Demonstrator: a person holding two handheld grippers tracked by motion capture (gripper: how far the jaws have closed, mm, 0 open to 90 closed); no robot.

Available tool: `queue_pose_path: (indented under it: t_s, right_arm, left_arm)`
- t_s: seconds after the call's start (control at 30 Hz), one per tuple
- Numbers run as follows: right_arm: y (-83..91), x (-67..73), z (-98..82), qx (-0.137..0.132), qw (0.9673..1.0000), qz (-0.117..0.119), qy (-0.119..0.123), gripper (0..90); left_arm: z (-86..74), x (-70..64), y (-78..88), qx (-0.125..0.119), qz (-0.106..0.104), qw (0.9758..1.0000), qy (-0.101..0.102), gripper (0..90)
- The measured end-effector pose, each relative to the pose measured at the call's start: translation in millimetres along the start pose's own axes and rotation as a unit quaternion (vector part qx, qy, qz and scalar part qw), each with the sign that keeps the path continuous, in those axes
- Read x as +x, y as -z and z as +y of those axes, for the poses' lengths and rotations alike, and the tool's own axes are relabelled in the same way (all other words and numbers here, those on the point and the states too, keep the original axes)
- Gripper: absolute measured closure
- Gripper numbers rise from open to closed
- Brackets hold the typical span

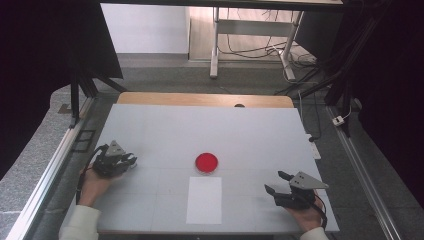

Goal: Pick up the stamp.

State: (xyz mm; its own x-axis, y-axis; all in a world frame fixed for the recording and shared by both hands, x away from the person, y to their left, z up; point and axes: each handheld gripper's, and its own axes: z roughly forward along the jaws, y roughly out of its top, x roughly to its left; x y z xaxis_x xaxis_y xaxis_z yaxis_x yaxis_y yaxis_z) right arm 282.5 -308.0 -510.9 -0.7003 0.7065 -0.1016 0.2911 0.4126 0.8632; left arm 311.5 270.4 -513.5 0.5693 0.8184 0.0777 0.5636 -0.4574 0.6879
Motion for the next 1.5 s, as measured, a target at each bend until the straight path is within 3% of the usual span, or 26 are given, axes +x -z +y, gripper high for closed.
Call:
queue_pose_path:
  t_s: [0.23, 0.43, 0.53, 0.57, 0.63, 0.73, 0.93, 1.13, 1.23, 1.37, 1.5]
  right_arm:
    - [0.5, -0.5, 0.7, -0.003, 1.0, -0.004, -0.002, 27.9]
    - [1.3, -3.2, 0.7, -0.009, 0.9999, -0.004, -0.008, 28.1]
    - [1.6, -3.5, 1.1, -0.012, 0.9998, -0.003, -0.012, 28.2]
    - [2.2, -2.5, 2.1, -0.015, 0.9998, -0.003, -0.011, 28.3]
    - [2.7, -1.6, 3.3, -0.019, 0.9998, -0.003, -0.01, 28.5]
    - [0.6, -2.0, 5.0, -0.022, 0.9997, -0.003, -0.012, 28.6]
    - [-3.0, -2.6, 5.1, -0.02, 0.9998, -0.001, -0.01, 28.6]
    - [-0.7, -1.4, 4.5, -0.021, 0.9997, -0.002, -0.01, 28.7]
    - [0.1, 0.4, 4.4, -0.019, 0.9998, -0.002, -0.005, 28.7]
    - [0.5, 2.2, 3.7, -0.017, 0.9998, -0.004, -0.007, 28.7]
    - [0.2, 3.4, 3.5, -0.015, 0.9999, -0.006, -0.004, 28.7]
  left_arm:
    - [3.3, -3.5, 5.3, -0.026, -0.017, 0.9993, 0.023, 75.7]
    - [8.1, -11.5, 11.6, -0.046, -0.03, 0.998, 0.032, 75.7]
    - [8.7, -13.5, 17.8, -0.061, -0.039, 0.9965, 0.043, 75.6]
    - [8.8, -13.8, 22.0, -0.074, -0.048, 0.9946, 0.056, 75.7]
    - [9.6, -15.1, 24.7, -0.083, -0.054, 0.9932, 0.062, 75.7]
    - [10.7, -17.5, 26.9, -0.087, -0.057, 0.9927, 0.061, 75.6]
    - [19.4, -25.4, 34.4, -0.118, -0.084, 0.9871, 0.068, 75.6]
    - [26.0, -36.8, 35.2, -0.117, -0.087, 0.9878, 0.054, 75.6]
    - [28.3, -40.3, 36.3, -0.121, -0.093, 0.9869, 0.052, 75.6]
    - [32.6, -45.2, 36.7, -0.13, -0.114, 0.9833, 0.055, 75.6]
    - [35.4, -47.3, 36.8, -0.132, -0.119, 0.9825, 0.055, 75.6]
